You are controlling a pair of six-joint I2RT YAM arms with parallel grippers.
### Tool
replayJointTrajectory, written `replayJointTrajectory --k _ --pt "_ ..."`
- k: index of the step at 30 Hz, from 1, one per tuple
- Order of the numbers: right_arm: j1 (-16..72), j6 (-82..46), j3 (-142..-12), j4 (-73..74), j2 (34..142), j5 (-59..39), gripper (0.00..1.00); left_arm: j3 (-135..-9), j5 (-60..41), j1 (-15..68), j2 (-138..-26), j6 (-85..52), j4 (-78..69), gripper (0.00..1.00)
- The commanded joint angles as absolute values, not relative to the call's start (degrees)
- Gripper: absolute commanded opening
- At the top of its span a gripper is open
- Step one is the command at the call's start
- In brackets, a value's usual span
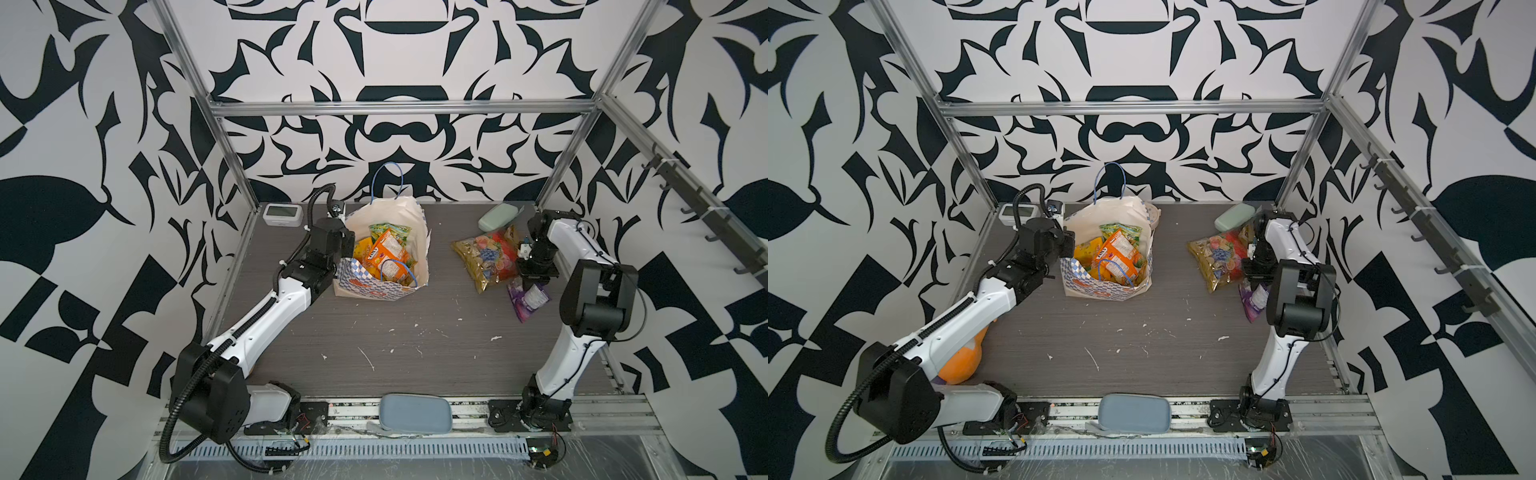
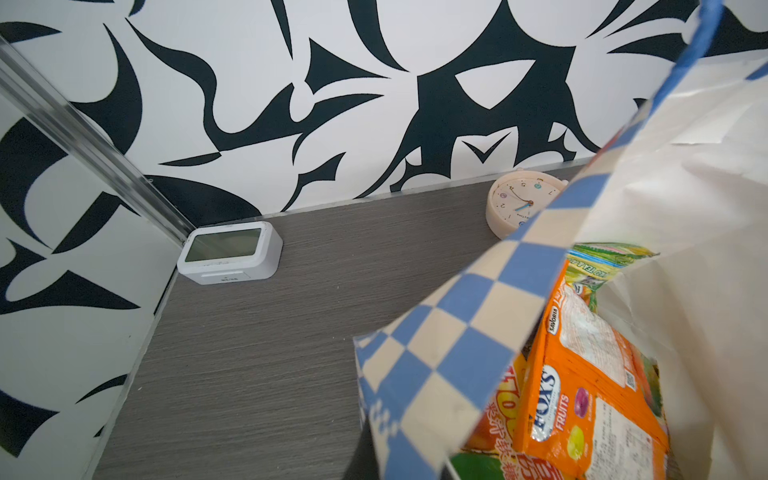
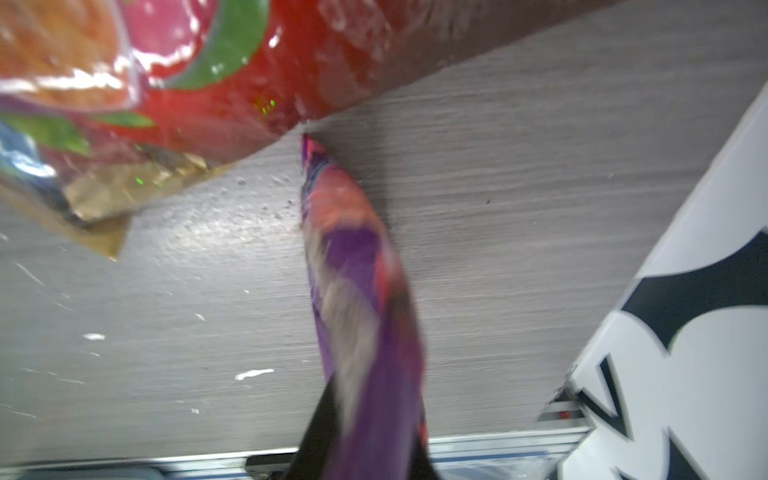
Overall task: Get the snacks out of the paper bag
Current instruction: 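Carry the purple packet beside the red packet and lower it to the table, then release the purple packet on the table and raise the right gripper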
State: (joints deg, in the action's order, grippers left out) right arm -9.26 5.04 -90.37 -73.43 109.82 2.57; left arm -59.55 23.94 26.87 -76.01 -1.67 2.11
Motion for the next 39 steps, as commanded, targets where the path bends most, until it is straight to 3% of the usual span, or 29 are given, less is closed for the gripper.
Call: replayJointTrajectory --k 1,3,8,19,23,27,30,35,39 --pt "-9.43 5.59 -91.20 -74.44 107.26 4.13 0.29 -59.70 23.41 26.77 -73.48 -2.66 -3.08 0.00" --pt "-9.73 5.53 -91.87 -74.10 106.72 4.92 0.39 -59.55 23.46 26.67 -71.86 -2.76 -3.04 0.00" --pt "-9.76 3.65 -95.24 -75.80 106.79 8.15 0.48 -59.02 23.28 26.75 -71.28 -3.47 -3.26 0.00" --pt "-9.75 -3.56 -103.50 -83.02 106.59 22.72 0.49 -58.89 23.66 26.75 -70.73 -3.49 -3.16 0.00" --pt "-9.50 -3.69 -103.93 -78.81 103.45 16.16 0.48 -59.24 23.23 26.76 -71.43 -3.50 -3.25 0.00" --pt "-8.17 -3.30 -97.42 -64.41 98.14 -0.20 0.46 -59.41 23.25 26.75 -72.13 -3.53 -4.04 0.00" --pt "-9.62 -4.83 -92.55 -56.09 96.26 -0.43 0.46 -60.26 22.70 26.74 -72.60 -3.67 -3.76 0.00" --pt "-17.64 -7.50 -92.59 -47.78 101.06 -11.93 0.42 -60.62 22.41 26.77 -72.53 -3.76 -2.68 0.00" --pt "-19.89 -8.59 -98.56 -48.85 109.67 -13.09 0.38 -59.74 22.35 26.72 -71.82 -4.87 -2.93 0.00"
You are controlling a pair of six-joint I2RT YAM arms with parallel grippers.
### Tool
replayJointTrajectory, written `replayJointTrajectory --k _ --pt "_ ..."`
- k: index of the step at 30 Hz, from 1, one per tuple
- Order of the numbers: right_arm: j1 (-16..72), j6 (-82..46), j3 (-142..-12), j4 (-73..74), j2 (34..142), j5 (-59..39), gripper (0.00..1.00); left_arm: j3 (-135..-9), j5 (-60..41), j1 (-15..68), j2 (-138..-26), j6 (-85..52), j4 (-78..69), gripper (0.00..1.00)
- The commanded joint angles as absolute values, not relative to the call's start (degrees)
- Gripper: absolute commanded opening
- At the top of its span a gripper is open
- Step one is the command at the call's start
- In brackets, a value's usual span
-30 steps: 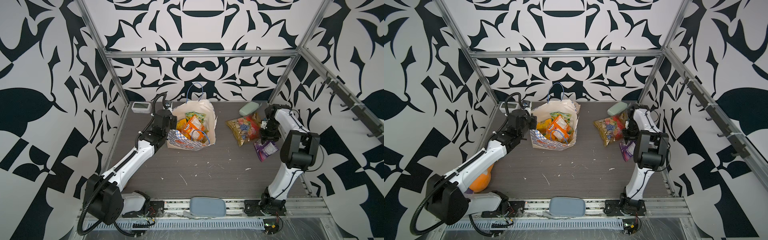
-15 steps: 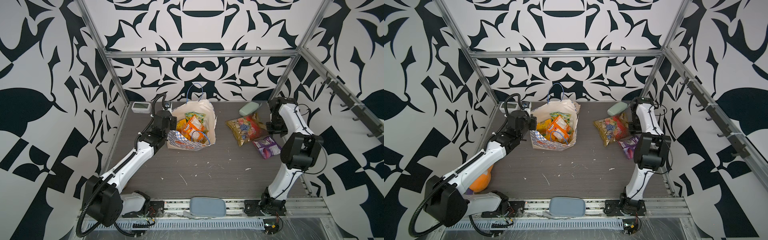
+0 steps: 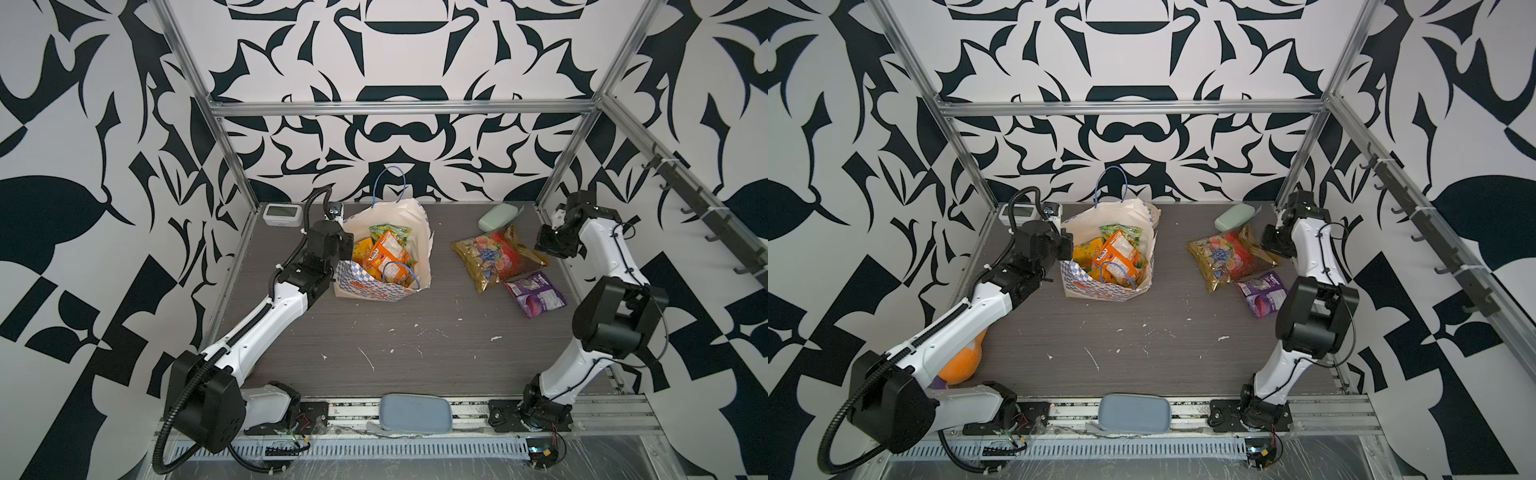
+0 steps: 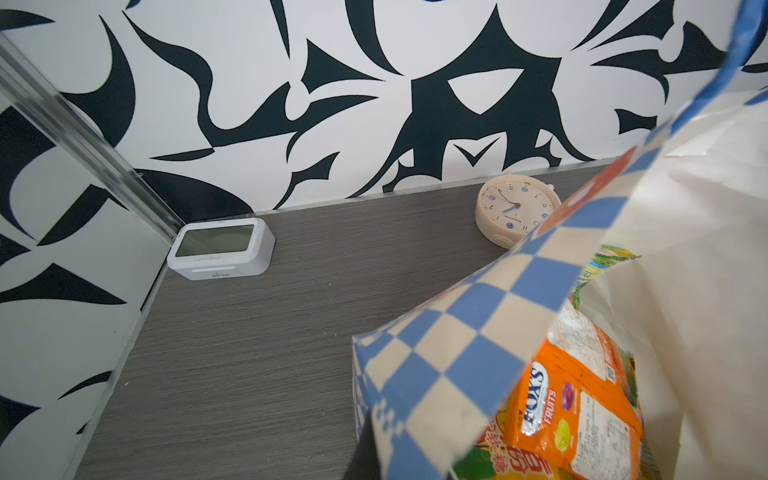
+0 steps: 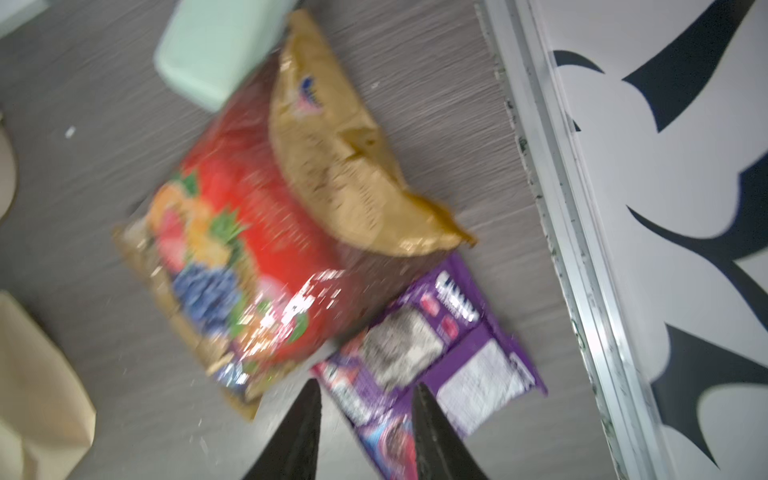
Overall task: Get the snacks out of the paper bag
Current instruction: 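Release the purple packet on the table and raise the right gripper, then move the right gripper back over the bag opening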
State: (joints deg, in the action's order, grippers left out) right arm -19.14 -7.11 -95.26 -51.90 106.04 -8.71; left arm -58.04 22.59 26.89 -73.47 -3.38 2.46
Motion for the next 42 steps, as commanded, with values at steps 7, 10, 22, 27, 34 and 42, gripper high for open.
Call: replayJointTrajectory --k 7,10,22,27,34,42 --pt "-20.79 -9.99 -107.38 -47.87 121.62 -10.44 0.20 -58.65 21.01 26.79 -70.71 -5.82 -3.07 0.00" --pt "-20.78 -9.77 -110.11 -47.20 124.94 -10.05 0.20 -58.47 20.34 26.75 -70.75 -6.41 -3.29 0.00" --pt "-20.57 -14.47 -99.18 -43.91 122.11 -12.24 0.10 -57.85 19.56 26.82 -71.44 -6.99 -4.75 0.00" --pt "-19.91 -15.81 -92.98 -44.62 117.86 -11.76 0.07 -57.87 19.61 26.82 -71.10 -6.66 -4.64 0.00" --pt "-18.55 -15.99 -88.08 -45.14 110.84 -6.36 0.07 -58.27 19.71 26.82 -71.23 -6.36 -4.31 0.00" --pt "-12.58 -17.77 -88.79 -45.81 101.90 -5.34 0.11 -58.35 19.04 26.81 -71.80 -7.03 -4.46 0.00"
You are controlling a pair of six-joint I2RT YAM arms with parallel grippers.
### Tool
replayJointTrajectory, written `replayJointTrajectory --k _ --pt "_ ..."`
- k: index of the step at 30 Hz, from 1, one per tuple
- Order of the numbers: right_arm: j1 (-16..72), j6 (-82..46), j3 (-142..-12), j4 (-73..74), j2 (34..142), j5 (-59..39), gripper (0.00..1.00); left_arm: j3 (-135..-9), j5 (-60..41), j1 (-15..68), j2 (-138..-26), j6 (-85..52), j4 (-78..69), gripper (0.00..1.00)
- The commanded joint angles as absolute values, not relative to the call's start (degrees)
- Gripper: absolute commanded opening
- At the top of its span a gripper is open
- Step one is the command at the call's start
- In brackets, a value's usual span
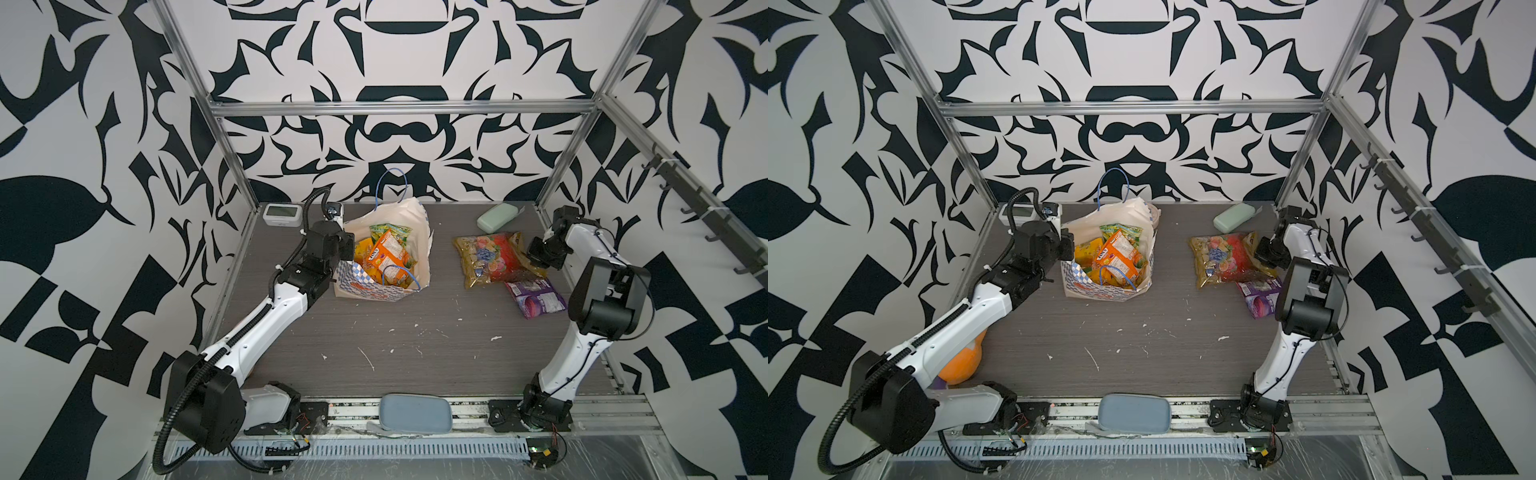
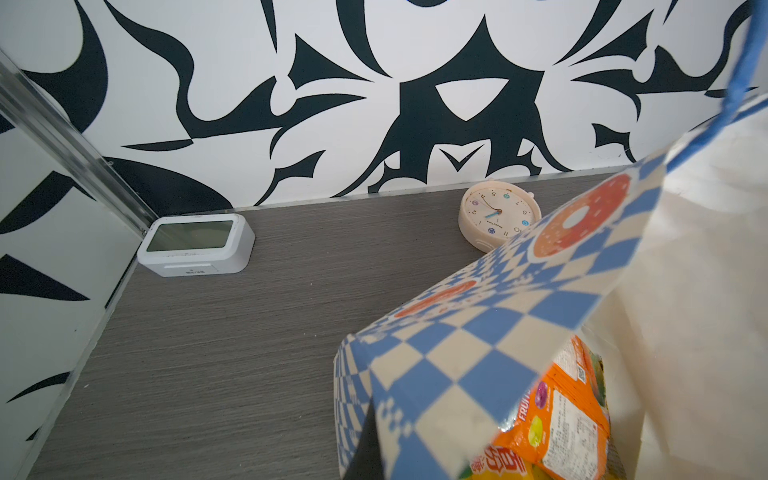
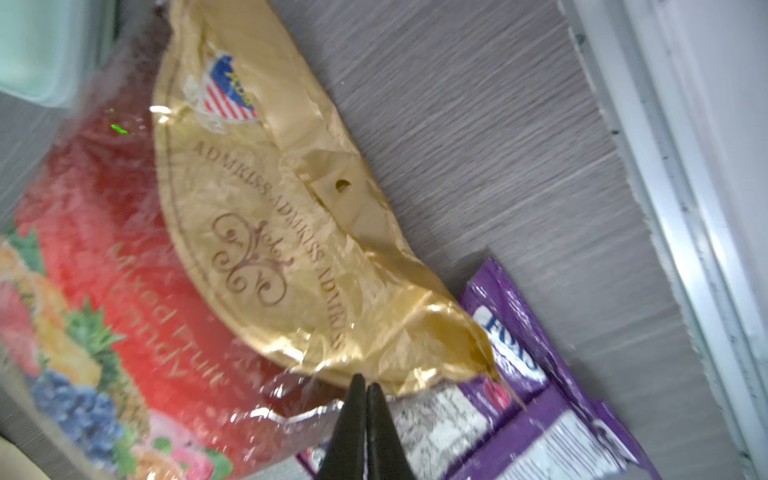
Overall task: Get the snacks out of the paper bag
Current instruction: 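Move the right gripper back over the bag opening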
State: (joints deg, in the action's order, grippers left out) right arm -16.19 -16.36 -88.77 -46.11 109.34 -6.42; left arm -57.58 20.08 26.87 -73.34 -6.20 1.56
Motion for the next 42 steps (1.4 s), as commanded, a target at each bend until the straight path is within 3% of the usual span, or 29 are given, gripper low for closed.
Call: replayJointTrajectory --k 1,4,12,19,26,34,42 --pt "-10.44 -17.47 -87.73 -45.05 99.82 -5.12 0.13 -58.40 18.96 26.84 -71.89 -6.80 -4.48 0.00" --pt "-4.49 -15.56 -84.23 -41.89 93.06 -5.03 0.16 -58.70 18.40 26.85 -71.83 -6.29 -4.31 0.00" --pt "9.78 -15.94 -82.99 -28.17 77.99 -18.99 0.24 -58.17 15.65 26.81 -70.14 -3.67 -5.00 0.00" --pt "27.38 -12.57 -94.83 -30.10 85.49 -20.05 0.24 -56.53 14.31 26.85 -70.14 -3.53 -8.51 0.00" --pt "35.55 -7.41 -102.53 -36.43 97.49 -17.12 0.26 -54.56 11.92 27.09 -68.62 -1.87 -11.45 0.00" --pt "46.40 0.64 -97.95 -34.96 102.81 -22.61 0.27 -49.95 7.30 27.72 -65.15 1.43 -15.83 0.00" --pt "51.01 -1.25 -81.54 -21.67 96.92 -24.68 0.23 -39.94 2.94 27.95 -59.22 2.71 -21.15 0.00"
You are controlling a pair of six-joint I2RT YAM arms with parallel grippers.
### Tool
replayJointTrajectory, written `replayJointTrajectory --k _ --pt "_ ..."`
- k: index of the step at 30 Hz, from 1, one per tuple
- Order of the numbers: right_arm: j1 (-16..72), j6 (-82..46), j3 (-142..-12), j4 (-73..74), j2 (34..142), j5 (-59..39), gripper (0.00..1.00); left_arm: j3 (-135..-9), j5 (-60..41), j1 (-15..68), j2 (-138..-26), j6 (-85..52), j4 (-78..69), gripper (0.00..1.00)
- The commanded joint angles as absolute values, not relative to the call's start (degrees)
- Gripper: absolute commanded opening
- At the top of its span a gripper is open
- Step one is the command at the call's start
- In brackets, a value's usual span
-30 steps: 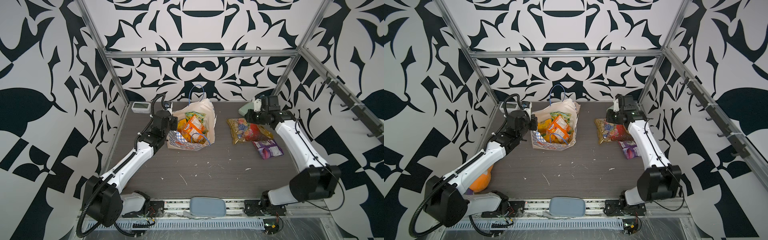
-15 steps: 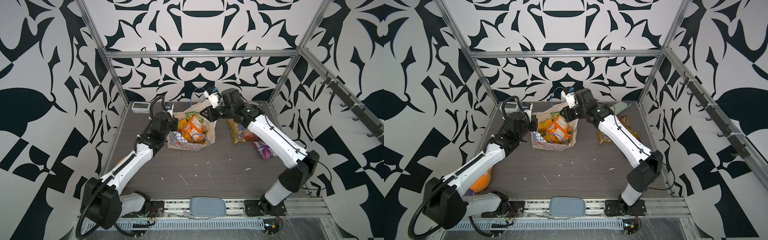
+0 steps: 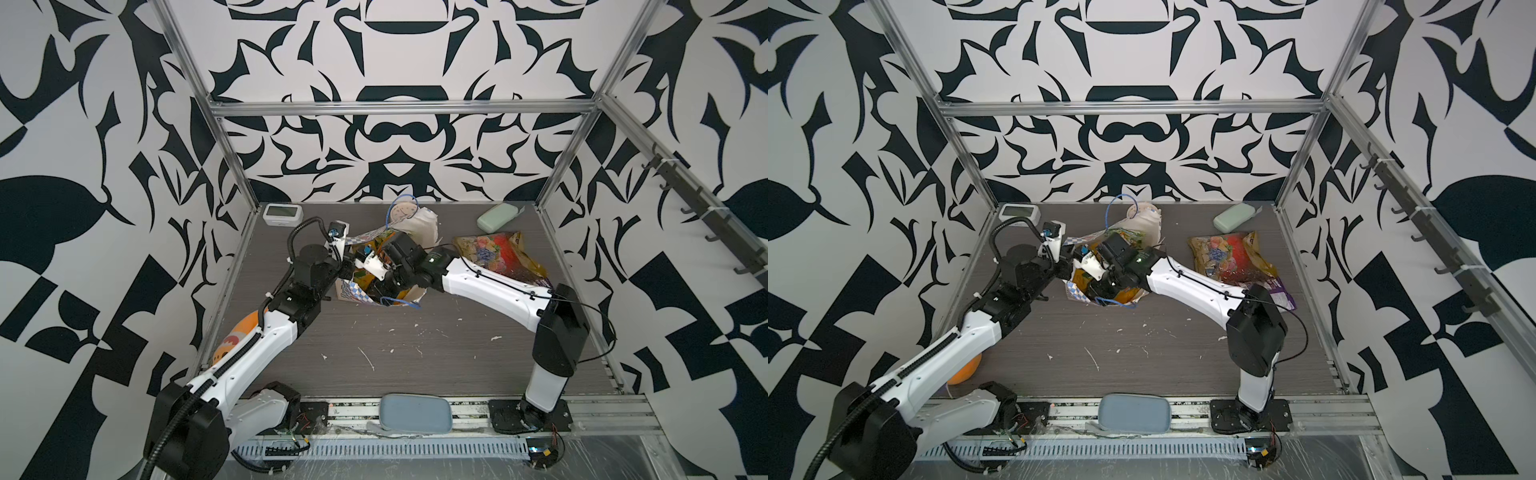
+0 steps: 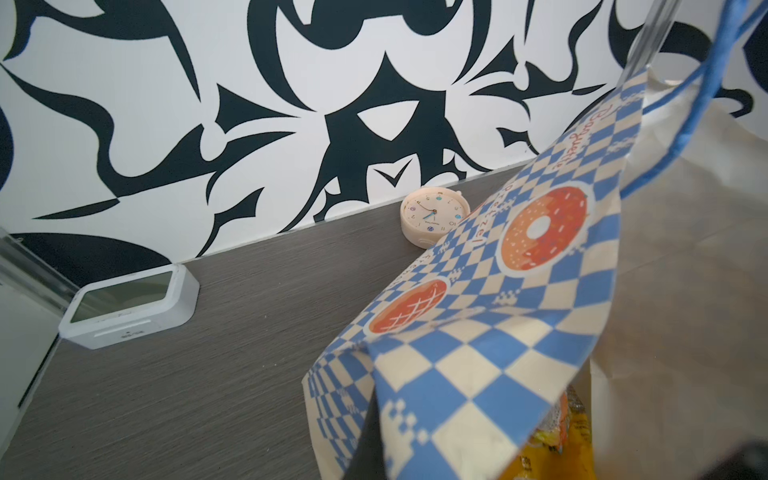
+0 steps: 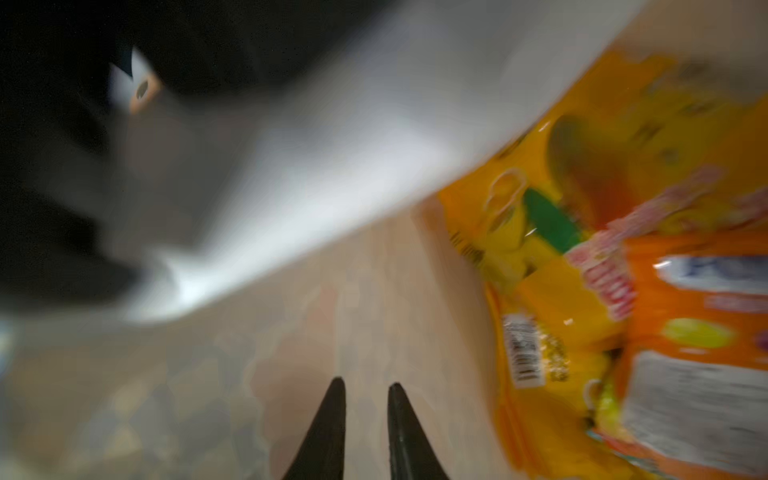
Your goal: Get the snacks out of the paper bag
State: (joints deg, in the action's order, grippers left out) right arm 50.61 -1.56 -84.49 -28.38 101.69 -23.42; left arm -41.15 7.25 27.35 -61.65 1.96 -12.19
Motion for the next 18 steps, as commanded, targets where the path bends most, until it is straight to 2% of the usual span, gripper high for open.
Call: replayJointTrajectory --k 1,4,7,13,18 --pt "51.03 -2.63 -80.01 -20.45 95.46 -19.91 0.23 -39.22 2.61 28.12 -58.56 2.88 -21.35 0.00" --pt "51.00 -4.56 -77.80 -18.95 91.52 -7.77 0.29 -37.38 1.78 28.65 -57.23 4.42 -22.38 0.00" --pt "50.97 -5.97 -75.10 -14.83 87.12 -0.31 0.45 -37.01 1.40 28.85 -57.04 5.57 -22.24 0.00" --pt "50.67 -10.01 -77.17 -16.63 86.88 6.82 0.59 -35.30 1.07 29.28 -56.51 6.08 -24.18 0.00" --pt "48.98 -13.94 -77.16 -16.23 90.64 6.09 0.63 -35.65 0.90 29.56 -56.60 6.25 -24.63 0.00"
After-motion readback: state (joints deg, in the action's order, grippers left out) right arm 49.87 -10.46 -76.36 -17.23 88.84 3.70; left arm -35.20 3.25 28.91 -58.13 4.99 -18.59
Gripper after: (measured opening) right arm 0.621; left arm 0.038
